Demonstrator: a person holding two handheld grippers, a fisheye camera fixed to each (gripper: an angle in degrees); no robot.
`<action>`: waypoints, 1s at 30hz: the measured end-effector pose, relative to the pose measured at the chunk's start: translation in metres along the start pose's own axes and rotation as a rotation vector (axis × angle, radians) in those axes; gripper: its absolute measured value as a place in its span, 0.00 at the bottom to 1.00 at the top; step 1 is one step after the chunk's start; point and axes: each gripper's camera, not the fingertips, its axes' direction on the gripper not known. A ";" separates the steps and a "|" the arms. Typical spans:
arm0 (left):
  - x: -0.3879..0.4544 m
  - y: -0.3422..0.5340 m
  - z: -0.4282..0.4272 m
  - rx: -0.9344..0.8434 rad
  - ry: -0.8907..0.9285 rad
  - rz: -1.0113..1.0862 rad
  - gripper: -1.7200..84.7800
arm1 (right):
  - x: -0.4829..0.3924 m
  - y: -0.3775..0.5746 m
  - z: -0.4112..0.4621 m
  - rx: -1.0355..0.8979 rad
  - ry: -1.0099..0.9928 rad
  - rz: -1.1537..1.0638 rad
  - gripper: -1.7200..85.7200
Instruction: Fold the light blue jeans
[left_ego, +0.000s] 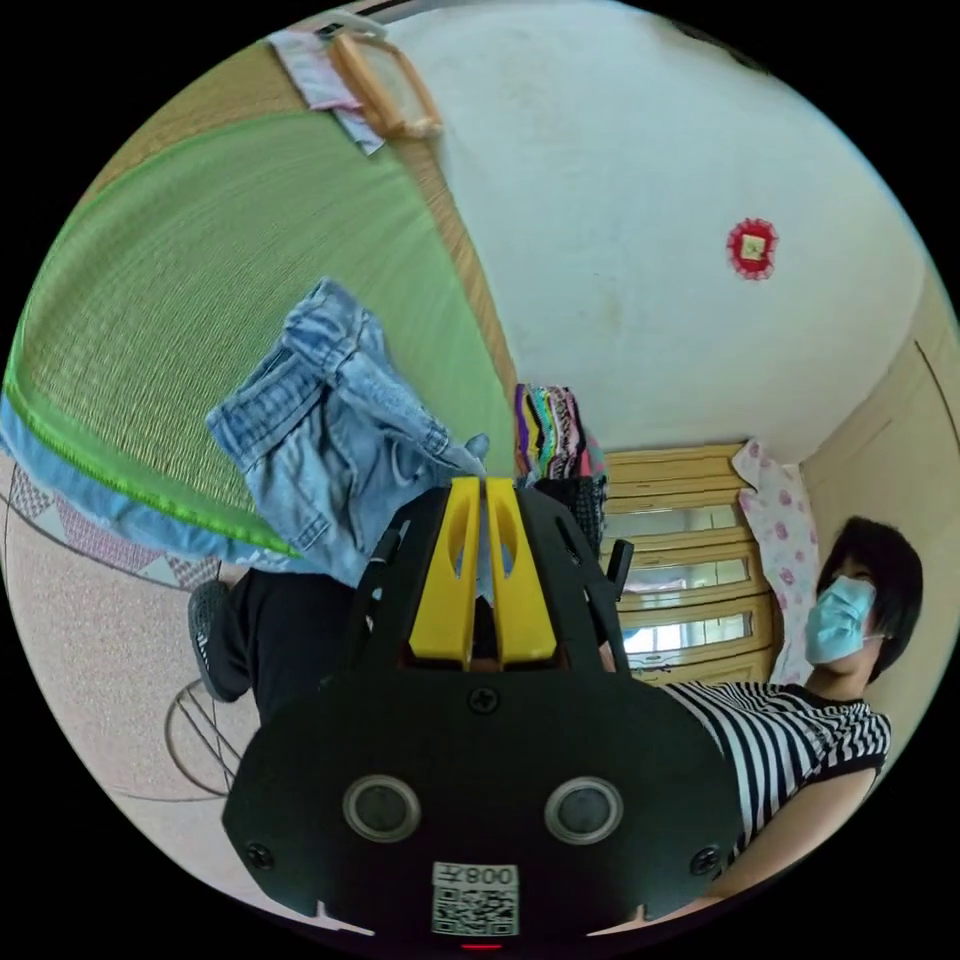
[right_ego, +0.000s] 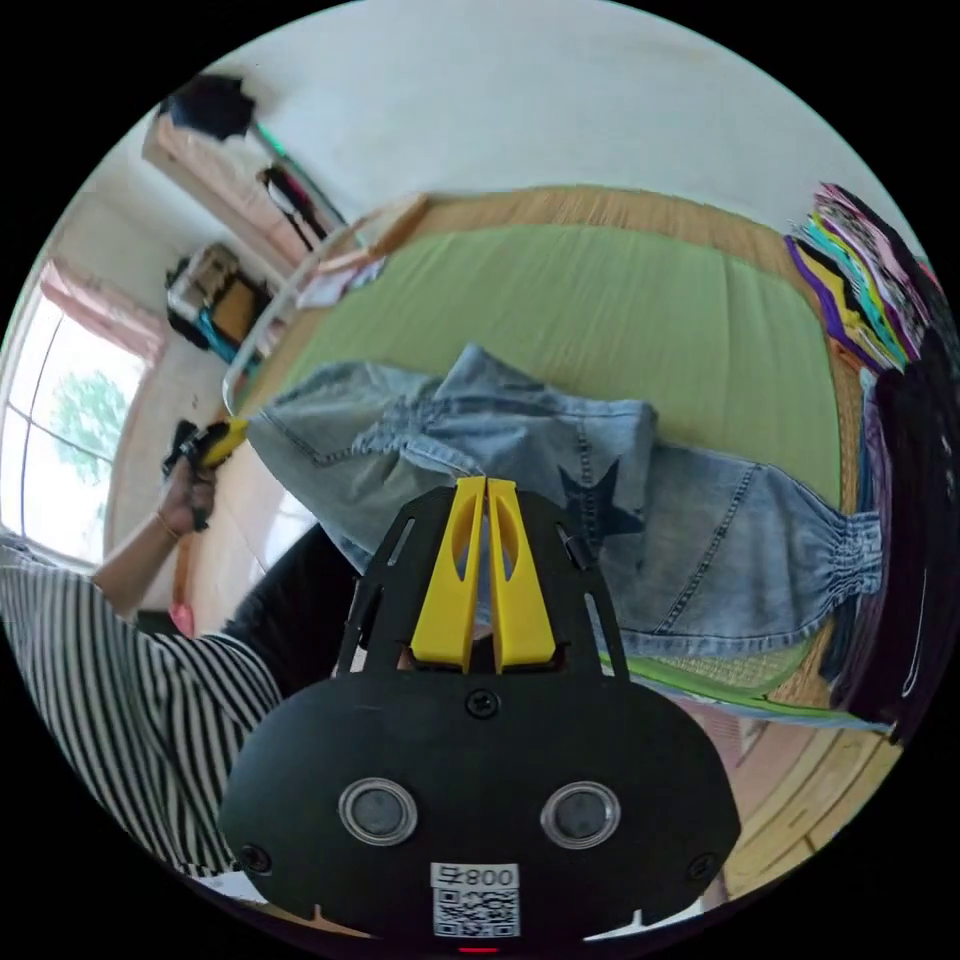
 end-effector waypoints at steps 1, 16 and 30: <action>0.014 -0.006 -0.003 0.027 0.011 0.038 0.03 | 0.016 0.003 -0.021 0.073 -0.066 0.041 0.02; 0.138 -0.158 0.052 0.223 -0.265 0.147 0.07 | 0.213 -0.101 -0.094 0.517 -0.201 0.623 0.02; 0.137 -0.056 0.146 -0.312 -0.691 0.135 0.03 | 0.053 -0.101 0.211 -0.165 -0.131 0.223 0.02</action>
